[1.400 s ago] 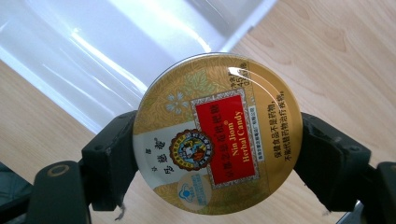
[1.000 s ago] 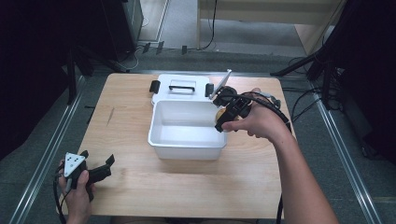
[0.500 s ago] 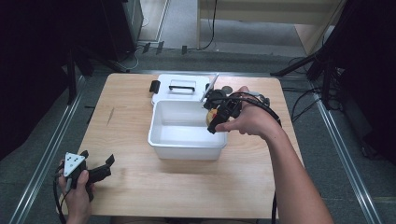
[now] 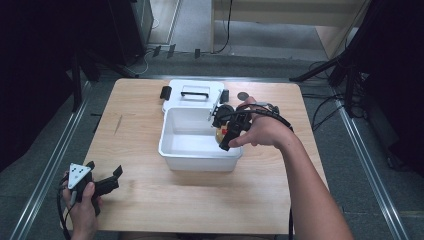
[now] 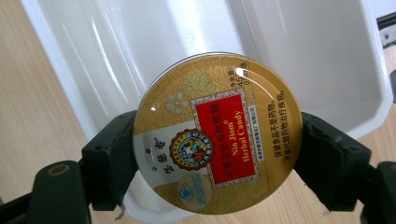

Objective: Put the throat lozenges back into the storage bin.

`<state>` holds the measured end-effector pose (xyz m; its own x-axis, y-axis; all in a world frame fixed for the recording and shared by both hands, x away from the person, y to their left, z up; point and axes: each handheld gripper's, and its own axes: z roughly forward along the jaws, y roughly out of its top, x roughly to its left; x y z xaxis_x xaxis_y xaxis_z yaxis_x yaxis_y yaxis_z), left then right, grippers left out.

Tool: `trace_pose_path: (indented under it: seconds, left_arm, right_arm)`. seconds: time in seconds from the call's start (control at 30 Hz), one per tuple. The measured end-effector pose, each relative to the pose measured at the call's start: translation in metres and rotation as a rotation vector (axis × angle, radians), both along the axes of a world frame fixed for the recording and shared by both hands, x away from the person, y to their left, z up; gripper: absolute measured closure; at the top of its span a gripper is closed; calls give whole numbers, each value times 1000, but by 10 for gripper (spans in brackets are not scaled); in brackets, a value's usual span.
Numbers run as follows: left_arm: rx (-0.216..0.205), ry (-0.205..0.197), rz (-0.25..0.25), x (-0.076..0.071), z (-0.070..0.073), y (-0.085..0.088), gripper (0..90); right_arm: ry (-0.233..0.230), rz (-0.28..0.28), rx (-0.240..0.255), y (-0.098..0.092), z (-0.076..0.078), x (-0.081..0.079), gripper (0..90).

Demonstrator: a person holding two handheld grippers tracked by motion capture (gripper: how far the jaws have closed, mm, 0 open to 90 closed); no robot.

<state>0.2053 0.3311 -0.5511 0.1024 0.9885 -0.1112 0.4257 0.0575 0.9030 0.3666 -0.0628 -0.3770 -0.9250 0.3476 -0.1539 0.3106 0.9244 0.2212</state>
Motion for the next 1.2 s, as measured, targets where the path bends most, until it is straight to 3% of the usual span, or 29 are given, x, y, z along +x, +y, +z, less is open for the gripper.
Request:
trace_pose_path:
  seconds: [0.23,0.47,0.77,1.2]
  left_arm:
    - [-1,-1,-1,0,0,0,0]
    - [-2,1,-2,0,0,0,0]
    - [-2,2,-4,0,0,0,0]
    - [-5,2,-4,0,0,1,0]
  right_arm:
    - [5,-7,-9,-3,-14,5,210]
    - [20,-5,21,-5,-23,9,210]
    - [48,-28,2,-1,-39,15,209]
    - [103,-92,-71,2,-56,26,209]
